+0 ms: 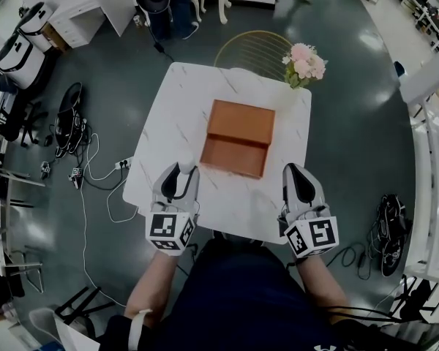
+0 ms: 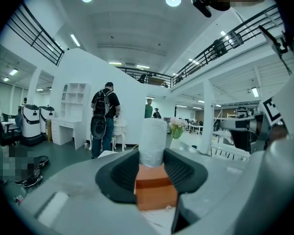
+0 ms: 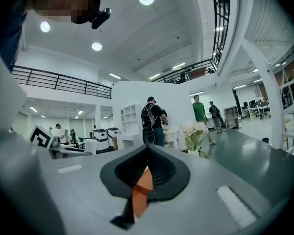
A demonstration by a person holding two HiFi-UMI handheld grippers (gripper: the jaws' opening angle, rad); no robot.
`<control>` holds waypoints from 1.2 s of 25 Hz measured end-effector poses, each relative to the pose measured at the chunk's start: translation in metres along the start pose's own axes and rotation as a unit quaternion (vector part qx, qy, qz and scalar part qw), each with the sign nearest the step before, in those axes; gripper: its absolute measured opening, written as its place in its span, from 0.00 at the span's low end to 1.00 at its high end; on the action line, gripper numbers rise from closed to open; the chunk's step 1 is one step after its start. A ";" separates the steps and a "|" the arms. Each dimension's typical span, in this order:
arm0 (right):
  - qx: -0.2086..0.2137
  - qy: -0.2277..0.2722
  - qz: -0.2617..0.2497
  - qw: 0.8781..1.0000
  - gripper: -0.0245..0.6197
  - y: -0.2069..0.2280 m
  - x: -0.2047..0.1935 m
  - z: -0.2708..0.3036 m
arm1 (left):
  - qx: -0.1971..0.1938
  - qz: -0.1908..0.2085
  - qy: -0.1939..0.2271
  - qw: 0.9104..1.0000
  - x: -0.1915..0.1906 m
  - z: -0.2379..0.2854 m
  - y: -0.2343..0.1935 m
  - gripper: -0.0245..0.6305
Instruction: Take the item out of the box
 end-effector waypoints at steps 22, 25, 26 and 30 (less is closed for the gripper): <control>-0.009 0.005 -0.004 1.000 0.04 0.009 0.008 -0.004 | -0.020 0.005 0.000 1.000 0.001 0.012 0.014 0.29; -0.011 0.005 -0.004 1.000 0.04 0.010 0.008 -0.006 | -0.022 0.006 -0.001 1.000 0.000 0.012 0.015 0.29; -0.011 0.005 -0.003 1.000 0.04 0.010 0.008 -0.006 | -0.022 0.006 -0.001 1.000 0.000 0.012 0.016 0.29; -0.013 0.005 -0.003 1.000 0.04 0.013 0.009 -0.009 | -0.025 0.008 -0.003 1.000 -0.002 0.013 0.019 0.29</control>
Point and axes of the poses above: the fingertips, and each gripper's own axes: z forward along the fingers, y to its right, x out of its top, the point moved 2 cm from there along -z, backward along the fingers, and after that the axes turned 14 degrees about y, right-handed, at the moved point
